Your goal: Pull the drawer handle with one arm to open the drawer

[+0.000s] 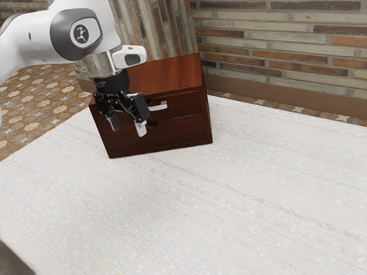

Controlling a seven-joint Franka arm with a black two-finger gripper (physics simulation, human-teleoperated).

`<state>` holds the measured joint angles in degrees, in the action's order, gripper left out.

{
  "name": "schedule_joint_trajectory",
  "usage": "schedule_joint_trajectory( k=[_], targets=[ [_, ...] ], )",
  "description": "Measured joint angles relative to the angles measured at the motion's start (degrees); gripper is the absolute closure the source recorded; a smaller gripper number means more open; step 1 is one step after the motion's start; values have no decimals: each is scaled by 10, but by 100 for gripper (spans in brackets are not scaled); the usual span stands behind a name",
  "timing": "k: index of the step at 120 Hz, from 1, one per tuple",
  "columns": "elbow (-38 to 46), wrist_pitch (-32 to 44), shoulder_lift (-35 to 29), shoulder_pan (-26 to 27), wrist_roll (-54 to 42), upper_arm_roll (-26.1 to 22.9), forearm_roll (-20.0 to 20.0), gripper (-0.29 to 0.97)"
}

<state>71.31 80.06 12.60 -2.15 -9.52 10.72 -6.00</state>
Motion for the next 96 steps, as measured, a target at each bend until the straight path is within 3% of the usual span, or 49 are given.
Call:
schedule_joint_trajectory(
  k=[38, 47, 61, 71, 80, 96],
  targets=[
    [-9, 5, -10, -15, 0, -8, -2, 0],
    [-27, 6, -49, -15, -3, -11, 3, 0],
    [-32, 6, -110, -103, -93, -50, 2, 0],
    [-32, -7, -118, -183, -165, -83, 50, 0],
    [-32, -13, -88, -234, -236, -98, 87, 0],
    [-28, -17, -59, -205, -349, -99, 118, 0]
  ],
)
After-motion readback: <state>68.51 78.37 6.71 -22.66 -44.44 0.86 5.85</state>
